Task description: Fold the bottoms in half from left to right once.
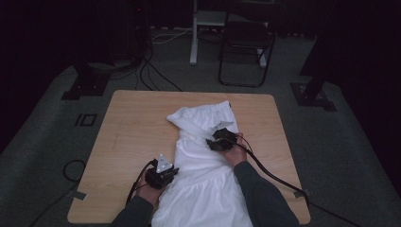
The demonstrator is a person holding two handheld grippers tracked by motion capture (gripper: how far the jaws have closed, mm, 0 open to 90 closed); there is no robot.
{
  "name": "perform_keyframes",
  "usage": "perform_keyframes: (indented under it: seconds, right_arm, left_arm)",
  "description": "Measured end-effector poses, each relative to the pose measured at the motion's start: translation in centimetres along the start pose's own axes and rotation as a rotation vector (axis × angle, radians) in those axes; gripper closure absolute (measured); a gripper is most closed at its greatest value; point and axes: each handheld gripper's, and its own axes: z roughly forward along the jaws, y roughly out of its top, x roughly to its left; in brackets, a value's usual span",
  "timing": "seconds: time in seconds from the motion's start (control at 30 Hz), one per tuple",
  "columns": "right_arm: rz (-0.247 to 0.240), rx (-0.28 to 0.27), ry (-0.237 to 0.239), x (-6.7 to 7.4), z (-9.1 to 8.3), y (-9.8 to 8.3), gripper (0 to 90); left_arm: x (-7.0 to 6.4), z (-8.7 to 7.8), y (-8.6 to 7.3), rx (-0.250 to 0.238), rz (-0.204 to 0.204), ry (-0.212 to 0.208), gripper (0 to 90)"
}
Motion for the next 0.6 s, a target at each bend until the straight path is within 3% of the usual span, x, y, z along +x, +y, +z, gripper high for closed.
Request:
perform_keyframes:
  seconds: [0.03, 0.1, 0.13, 0.23, 0.3, 0.33, 0.43, 0.5, 0.53, 0.57, 0.6]
  right_arm:
    - [0.021, -0.008, -0.002, -0.5, -0.1, 0.1, 75.8]
    - [0.095, -0.057, -0.021, -1.7, -1.2, 0.2, 87.8]
    - [0.115, -0.1, -0.046, -2.3, -2.2, 0.2, 88.3]
    - [0.14, -0.155, -0.177, -4.1, -4.8, 0.0, 88.8]
    - [0.156, -0.163, -0.184, -4.8, -5.3, -0.2, 88.8]
    - [0.178, -0.154, -0.177, -5.4, -5.4, -0.6, 88.7]
    - [0.201, -0.058, -0.177, -6.3, -3.2, -3.0, 86.7]
    - [0.213, -0.039, -0.169, -6.4, -2.7, -3.5, 85.6]
    - [0.23, -0.01, -0.163, -6.6, -2.0, -4.1, 84.8]
    - [0.255, 0.022, -0.157, -6.8, -1.0, -5.0, 84.5]
    - [0.262, 0.012, -0.155, -6.8, -1.0, -5.2, 84.3]
  left_arm:
    - [-0.1, 0.0, 0.0, 0.001, -0.001, 0.0, 79.6]
    - [-0.2, -0.2, -0.1, 0.003, 0.0, -0.003, 79.6]
    - [-0.3, -0.2, -0.2, 0.001, -0.003, -0.003, 79.6]
    - [-0.5, -0.4, -0.3, 0.003, 0.004, -0.013, 79.7]
    - [-0.6, -0.4, -0.3, 0.006, 0.004, -0.02, 79.7]
    - [-1.2, -0.5, -0.3, 0.007, 0.015, -0.031, 79.7]
    - [-1.7, -0.5, -0.2, 0.017, 0.037, -0.038, 79.0]
    - [-1.5, -0.6, -0.1, 0.029, 0.031, -0.058, 70.8]
    - [-1.1, -0.8, 0.3, 0.038, 0.019, -0.071, 70.8]
    - [-0.9, -0.9, 0.5, 0.027, 0.012, -0.078, 61.6]
    - [-0.4, -1.1, 1.0, 0.004, -0.007, -0.097, 59.7]
